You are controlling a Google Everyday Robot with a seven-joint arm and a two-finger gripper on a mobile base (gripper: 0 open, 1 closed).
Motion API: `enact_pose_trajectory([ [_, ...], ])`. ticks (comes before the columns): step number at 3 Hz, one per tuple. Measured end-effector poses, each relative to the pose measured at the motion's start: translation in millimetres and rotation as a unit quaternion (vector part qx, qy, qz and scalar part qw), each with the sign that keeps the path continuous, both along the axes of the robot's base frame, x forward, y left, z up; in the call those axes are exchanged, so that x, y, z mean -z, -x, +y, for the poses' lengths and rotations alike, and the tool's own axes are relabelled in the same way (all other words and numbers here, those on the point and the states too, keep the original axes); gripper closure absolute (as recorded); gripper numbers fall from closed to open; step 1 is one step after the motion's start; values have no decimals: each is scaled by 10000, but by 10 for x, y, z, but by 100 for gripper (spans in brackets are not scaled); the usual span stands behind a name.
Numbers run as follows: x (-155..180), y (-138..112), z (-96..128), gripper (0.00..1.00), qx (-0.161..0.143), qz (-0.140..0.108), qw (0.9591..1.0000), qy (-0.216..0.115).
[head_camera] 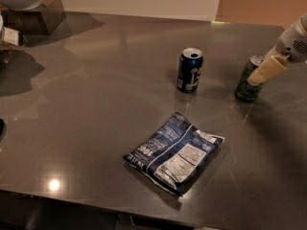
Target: Move green can near blue chip bag
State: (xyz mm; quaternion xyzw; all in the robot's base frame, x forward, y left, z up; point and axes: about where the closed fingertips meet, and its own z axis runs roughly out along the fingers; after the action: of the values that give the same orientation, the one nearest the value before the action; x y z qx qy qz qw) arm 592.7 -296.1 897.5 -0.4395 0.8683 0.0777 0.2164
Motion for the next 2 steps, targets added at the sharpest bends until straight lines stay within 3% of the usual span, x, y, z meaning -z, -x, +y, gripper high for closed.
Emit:
enact_pose_trajectory([
  [1, -35, 44, 37, 64, -54, 22, 9999, -100],
  [2, -143, 181, 216, 87, -311, 61, 9993, -220],
])
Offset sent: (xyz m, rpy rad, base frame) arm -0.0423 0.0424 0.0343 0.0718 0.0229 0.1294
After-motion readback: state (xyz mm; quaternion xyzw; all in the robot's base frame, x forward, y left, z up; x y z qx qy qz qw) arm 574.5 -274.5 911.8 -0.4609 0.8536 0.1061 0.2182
